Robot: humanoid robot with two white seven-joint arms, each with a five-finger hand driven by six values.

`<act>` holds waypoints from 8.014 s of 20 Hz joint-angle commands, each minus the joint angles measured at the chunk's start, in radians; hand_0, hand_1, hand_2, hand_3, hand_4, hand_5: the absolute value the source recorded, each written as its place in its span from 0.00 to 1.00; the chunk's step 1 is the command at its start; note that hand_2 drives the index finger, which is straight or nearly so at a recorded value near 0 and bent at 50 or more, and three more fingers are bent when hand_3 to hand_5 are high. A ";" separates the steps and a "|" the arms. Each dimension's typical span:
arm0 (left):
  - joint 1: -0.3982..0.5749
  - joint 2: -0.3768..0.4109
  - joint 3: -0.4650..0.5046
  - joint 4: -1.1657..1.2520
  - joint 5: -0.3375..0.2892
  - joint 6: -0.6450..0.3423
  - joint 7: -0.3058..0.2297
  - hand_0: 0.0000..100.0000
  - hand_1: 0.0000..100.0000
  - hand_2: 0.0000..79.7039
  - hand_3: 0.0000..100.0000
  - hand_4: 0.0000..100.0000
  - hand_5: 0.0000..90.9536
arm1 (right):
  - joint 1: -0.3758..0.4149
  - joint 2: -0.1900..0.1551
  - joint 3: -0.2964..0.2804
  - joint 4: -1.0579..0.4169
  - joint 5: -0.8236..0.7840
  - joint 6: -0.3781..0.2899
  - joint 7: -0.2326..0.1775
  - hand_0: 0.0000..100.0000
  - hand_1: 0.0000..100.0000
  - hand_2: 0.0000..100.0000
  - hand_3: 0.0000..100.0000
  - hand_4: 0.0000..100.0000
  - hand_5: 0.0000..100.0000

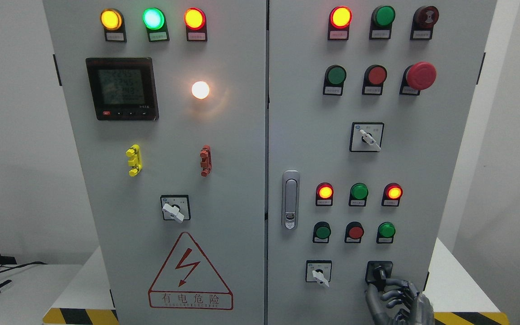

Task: Trip black knob to open circuit

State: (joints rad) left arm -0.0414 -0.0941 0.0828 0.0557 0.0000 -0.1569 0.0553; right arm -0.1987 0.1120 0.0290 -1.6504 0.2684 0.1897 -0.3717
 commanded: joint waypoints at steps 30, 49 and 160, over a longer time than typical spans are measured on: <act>0.000 0.001 0.000 0.000 -0.031 0.000 0.000 0.12 0.39 0.00 0.00 0.00 0.00 | -0.014 0.011 0.011 0.027 -0.001 0.005 0.008 0.32 0.72 0.52 0.76 0.80 0.96; 0.000 0.001 0.000 0.000 -0.031 0.000 0.000 0.12 0.39 0.00 0.00 0.00 0.00 | -0.027 0.015 0.014 0.031 -0.001 0.007 0.008 0.32 0.70 0.55 0.79 0.83 0.96; 0.000 0.001 0.000 0.001 -0.031 0.000 0.000 0.12 0.39 0.00 0.00 0.00 0.00 | -0.039 0.021 0.023 0.035 -0.098 0.007 0.033 0.35 0.66 0.64 0.87 0.89 0.98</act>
State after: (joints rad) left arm -0.0414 -0.0941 0.0828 0.0557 0.0000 -0.1570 0.0553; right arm -0.2365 0.1333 0.0513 -1.6151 0.1726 0.1967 -0.3390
